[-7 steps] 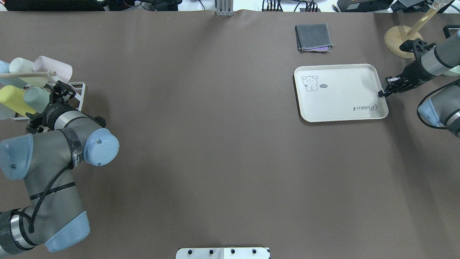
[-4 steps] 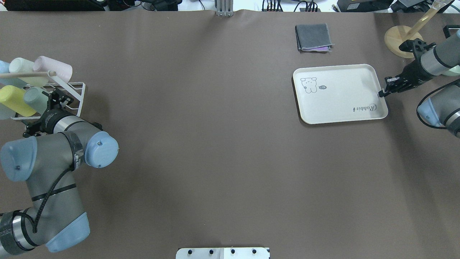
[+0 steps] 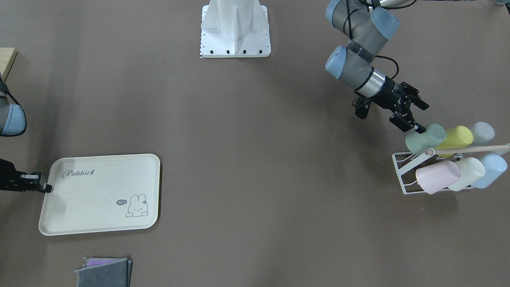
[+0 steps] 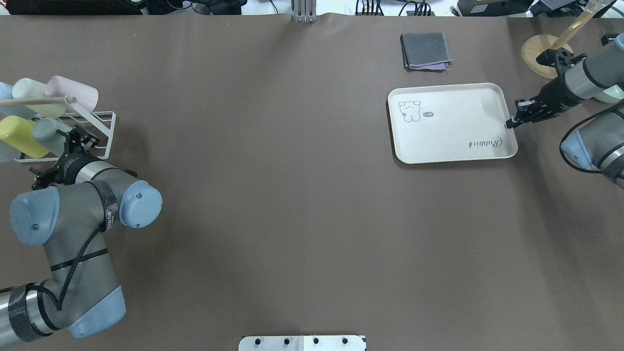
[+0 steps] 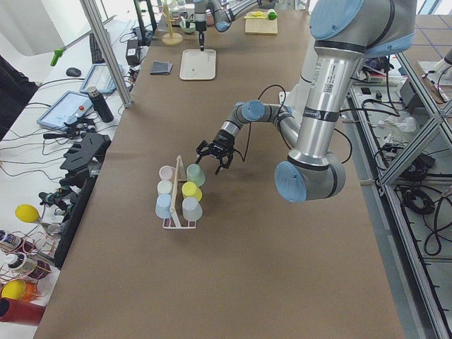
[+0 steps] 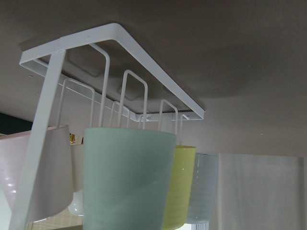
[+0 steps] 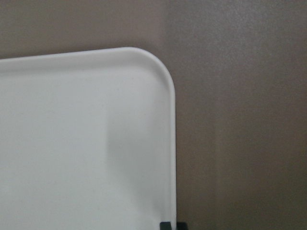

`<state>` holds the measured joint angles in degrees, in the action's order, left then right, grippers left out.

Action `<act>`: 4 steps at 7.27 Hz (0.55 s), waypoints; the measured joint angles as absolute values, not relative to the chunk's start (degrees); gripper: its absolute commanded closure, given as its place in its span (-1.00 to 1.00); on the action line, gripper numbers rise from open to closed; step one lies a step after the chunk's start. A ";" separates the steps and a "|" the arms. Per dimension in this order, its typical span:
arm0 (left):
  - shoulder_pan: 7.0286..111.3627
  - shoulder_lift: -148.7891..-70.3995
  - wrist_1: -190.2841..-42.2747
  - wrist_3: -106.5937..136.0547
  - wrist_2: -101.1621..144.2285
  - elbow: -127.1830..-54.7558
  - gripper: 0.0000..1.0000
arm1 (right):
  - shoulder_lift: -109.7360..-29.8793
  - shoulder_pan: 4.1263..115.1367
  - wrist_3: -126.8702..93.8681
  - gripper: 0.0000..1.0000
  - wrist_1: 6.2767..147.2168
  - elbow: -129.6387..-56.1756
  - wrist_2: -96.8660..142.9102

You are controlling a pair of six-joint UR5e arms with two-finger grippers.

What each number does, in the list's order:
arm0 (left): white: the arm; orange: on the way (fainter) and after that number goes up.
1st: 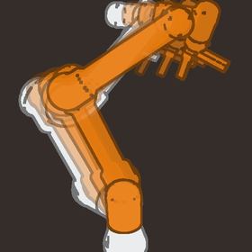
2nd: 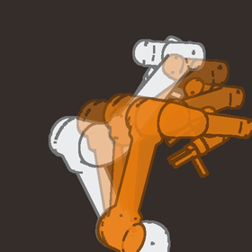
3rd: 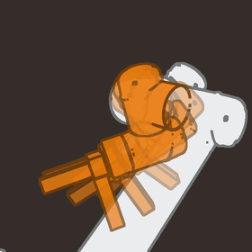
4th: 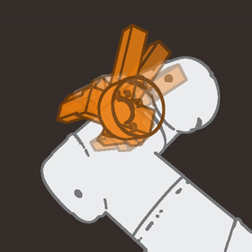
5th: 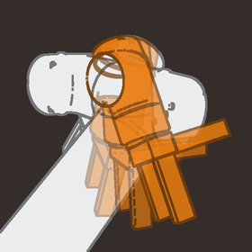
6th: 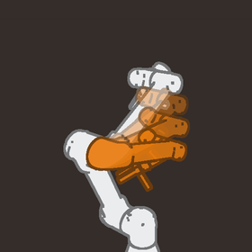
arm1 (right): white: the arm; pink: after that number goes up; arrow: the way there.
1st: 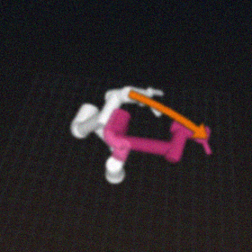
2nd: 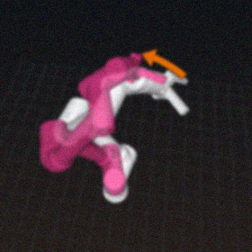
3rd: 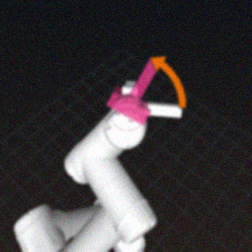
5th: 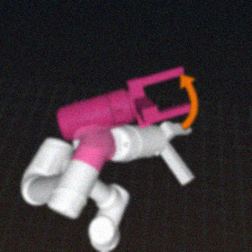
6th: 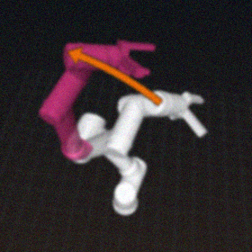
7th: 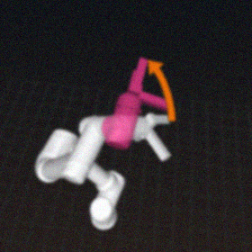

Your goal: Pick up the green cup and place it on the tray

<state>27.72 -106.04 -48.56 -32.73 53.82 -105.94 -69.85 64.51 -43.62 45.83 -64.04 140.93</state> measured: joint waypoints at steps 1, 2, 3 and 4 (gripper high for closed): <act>27.38 -106.07 -49.73 -32.80 53.78 -105.57 -0.96 | -69.31 63.62 -46.69 1.00 45.89 -65.95 141.35; 27.17 -106.08 -50.43 -32.89 53.69 -105.50 -0.96 | -68.14 62.25 -50.94 1.00 45.89 -67.87 141.74; 26.97 -106.04 -51.16 -32.94 53.60 -105.41 -0.96 | -66.23 60.26 -56.10 1.00 45.88 -69.61 141.57; 26.80 -105.80 -52.00 -32.97 53.55 -105.25 -0.96 | -63.91 58.01 -59.61 1.00 46.19 -70.94 140.76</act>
